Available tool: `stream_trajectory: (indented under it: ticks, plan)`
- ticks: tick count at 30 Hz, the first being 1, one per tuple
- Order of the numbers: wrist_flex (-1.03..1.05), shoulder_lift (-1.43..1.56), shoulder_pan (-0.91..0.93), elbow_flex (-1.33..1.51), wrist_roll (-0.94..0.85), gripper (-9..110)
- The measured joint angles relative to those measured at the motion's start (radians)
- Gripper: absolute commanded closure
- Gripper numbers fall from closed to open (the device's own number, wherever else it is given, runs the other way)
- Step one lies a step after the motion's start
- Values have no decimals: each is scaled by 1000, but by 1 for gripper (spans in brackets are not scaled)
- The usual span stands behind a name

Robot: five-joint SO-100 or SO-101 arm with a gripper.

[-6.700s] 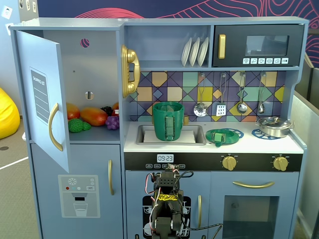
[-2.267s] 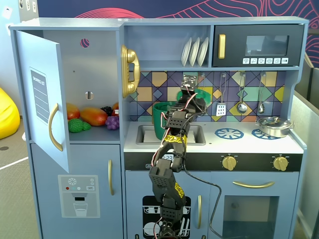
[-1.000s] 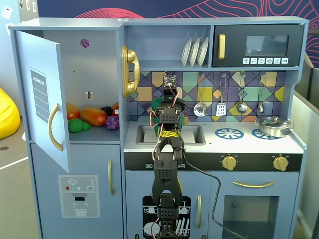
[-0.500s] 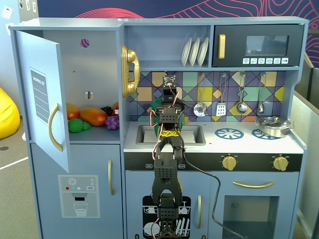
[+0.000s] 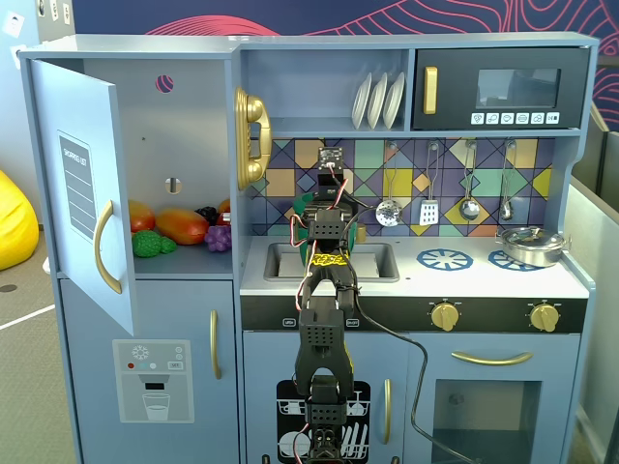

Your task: Pick up the lid from the counter and put it on the green recipient

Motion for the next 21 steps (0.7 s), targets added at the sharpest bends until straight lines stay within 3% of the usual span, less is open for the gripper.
stream_trajectory:
  ticks: [14,21]
  plan:
    - [-40,66,0,0,-46,68]
    - [124,279,3,-21,-67,71]
